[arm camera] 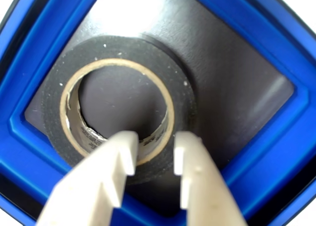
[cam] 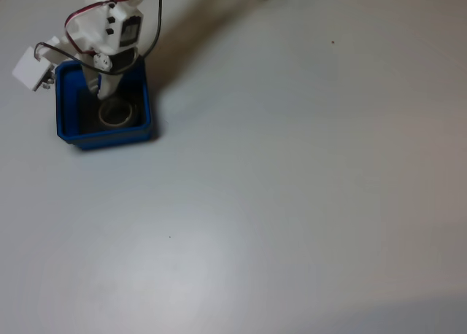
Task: Pick the black tape roll and drop it in the blue box
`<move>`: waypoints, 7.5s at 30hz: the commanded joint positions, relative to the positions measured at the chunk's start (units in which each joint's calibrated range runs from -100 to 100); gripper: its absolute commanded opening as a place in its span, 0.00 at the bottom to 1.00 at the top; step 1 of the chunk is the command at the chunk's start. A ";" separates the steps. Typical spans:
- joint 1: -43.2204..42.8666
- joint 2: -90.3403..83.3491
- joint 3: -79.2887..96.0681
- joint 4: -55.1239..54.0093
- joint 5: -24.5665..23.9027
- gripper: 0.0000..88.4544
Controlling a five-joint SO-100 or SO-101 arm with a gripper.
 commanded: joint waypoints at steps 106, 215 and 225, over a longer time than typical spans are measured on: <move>-51.07 -82.26 70.11 -0.93 0.19 0.01; -54.39 -131.59 131.48 -42.18 6.50 0.01; -54.49 -131.51 131.48 -42.10 6.76 0.01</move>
